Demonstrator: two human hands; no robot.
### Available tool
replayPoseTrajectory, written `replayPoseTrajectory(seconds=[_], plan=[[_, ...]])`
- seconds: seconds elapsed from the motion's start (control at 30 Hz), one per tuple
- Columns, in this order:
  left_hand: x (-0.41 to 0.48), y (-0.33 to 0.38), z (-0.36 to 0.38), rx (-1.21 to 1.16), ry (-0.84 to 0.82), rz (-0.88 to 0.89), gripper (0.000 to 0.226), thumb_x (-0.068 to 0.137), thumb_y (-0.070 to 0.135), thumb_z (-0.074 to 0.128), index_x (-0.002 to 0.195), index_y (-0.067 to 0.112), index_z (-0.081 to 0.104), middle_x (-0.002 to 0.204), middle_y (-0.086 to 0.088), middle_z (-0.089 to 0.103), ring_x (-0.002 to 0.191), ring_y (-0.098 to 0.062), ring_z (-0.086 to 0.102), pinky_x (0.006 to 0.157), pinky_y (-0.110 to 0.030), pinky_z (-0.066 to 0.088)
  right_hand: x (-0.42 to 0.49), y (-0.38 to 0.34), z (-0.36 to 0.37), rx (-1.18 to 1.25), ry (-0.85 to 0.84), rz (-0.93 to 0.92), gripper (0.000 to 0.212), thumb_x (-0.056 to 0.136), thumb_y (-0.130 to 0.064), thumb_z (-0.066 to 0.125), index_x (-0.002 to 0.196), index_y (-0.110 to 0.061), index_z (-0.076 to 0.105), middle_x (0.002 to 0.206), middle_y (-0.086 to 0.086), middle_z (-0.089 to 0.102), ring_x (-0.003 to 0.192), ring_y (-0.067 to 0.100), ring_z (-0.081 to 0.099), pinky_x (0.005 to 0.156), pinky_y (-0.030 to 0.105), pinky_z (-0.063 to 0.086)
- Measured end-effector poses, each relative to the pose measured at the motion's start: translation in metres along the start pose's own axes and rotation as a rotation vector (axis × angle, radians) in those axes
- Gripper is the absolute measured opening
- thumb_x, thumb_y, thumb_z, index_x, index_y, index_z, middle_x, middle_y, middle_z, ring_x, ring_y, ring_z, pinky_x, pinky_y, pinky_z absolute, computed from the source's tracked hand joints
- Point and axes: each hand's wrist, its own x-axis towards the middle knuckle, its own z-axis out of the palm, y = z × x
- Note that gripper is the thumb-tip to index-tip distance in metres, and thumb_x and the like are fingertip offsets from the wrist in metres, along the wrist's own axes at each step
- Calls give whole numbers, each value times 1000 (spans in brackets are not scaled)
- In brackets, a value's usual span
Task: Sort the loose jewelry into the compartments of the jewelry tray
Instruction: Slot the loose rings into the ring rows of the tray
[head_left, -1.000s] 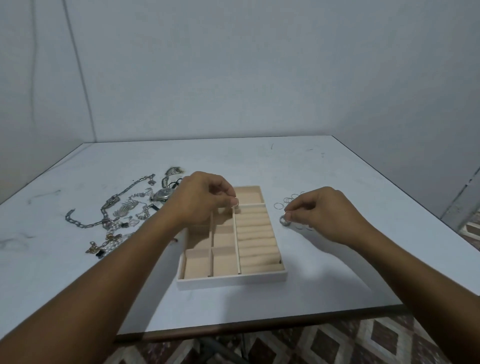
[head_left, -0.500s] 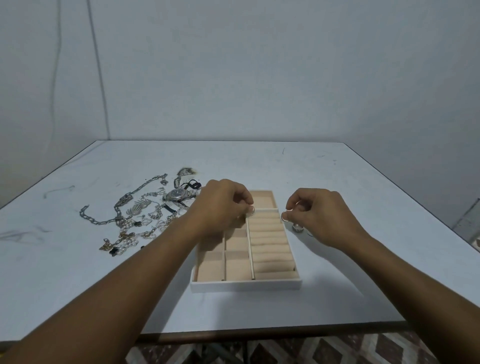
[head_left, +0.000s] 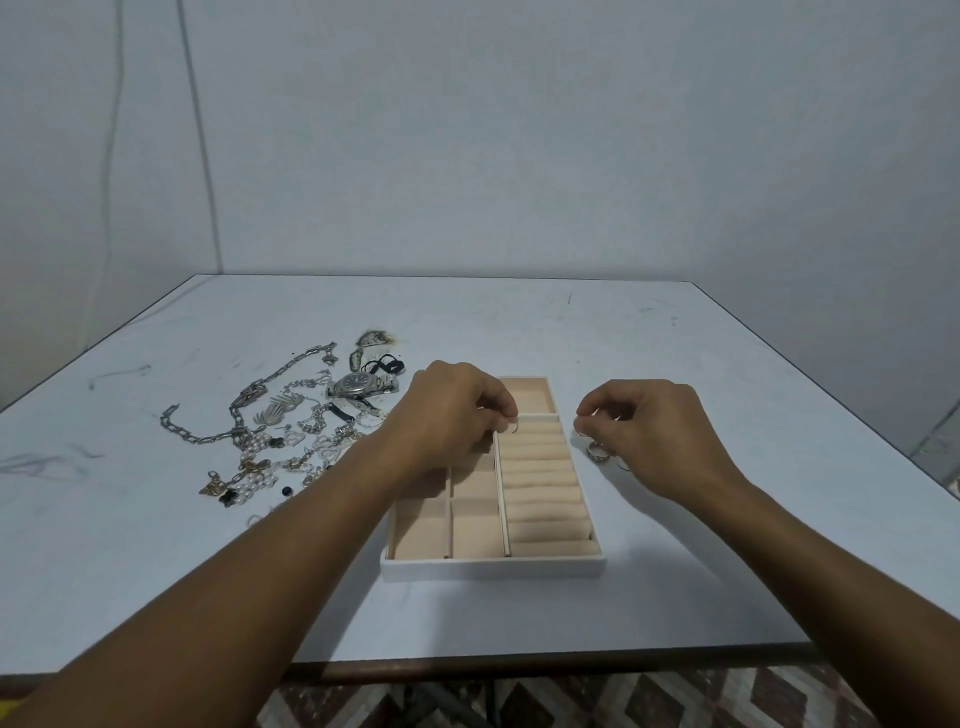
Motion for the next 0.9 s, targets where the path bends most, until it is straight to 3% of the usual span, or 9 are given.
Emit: replayPoseTrajectory(seconds=[0.3,0.37,0.47,0.57,0.7,0.77,0.83,0.9], plan=[[2,-2,-1,55,-3,12,10,84,17,71,85,26,75,77,7,73,60,-2,62,55,1,35,1,-1,-2,131,-49,65,13,88,0,62,88,-6,74,75,10,72,48,-3,61,49,0,40],[2,-3,-1,90,-8,28,8,85,19,71,86,27,75,79,6,74,65,-2,63,62,-2,38,2,-1,-3,141,-45,72,14,88,0,61,88,-6,73,77,10,72,49,-4,61,48,0,40],[2,-3,0,179,11,74,7,86,22,69,89,27,73,85,9,74,81,-7,63,84,-25,45,2,-2,-4,131,-47,72,18,89,1,57,90,-6,73,80,11,73,50,-6,61,46,1,39],[1,-2,1,272,42,116,9,87,24,66,91,29,72,87,11,73,89,-10,60,91,-34,42,3,-1,-3,77,-42,49,18,89,-2,59,90,-11,74,78,3,73,57,-6,64,47,0,38],[-1,-3,6,415,76,194,16,90,24,59,98,32,71,94,11,71,102,-11,53,85,-30,31,4,0,-1,-8,-25,16,17,87,-8,64,89,-20,76,75,-11,70,70,-5,64,55,-1,40],[-4,-3,9,460,87,217,21,92,23,55,102,33,70,99,10,70,107,-13,47,80,-29,23,5,-1,0,-26,-29,-1,17,87,-10,64,89,-21,76,75,-11,70,63,-4,63,54,0,41],[-6,-3,11,499,75,242,26,94,24,50,106,34,70,105,10,68,110,-14,45,79,-29,21,5,-3,2,-38,-38,-15,16,87,-11,64,88,-22,76,76,-9,71,59,-1,63,58,5,46],[-7,-2,11,520,48,259,28,95,25,48,110,34,70,110,10,66,112,-16,44,80,-31,24,5,-4,5,-65,-40,-26,15,87,-13,65,90,-23,76,79,-9,71,71,3,67,70,14,51]])
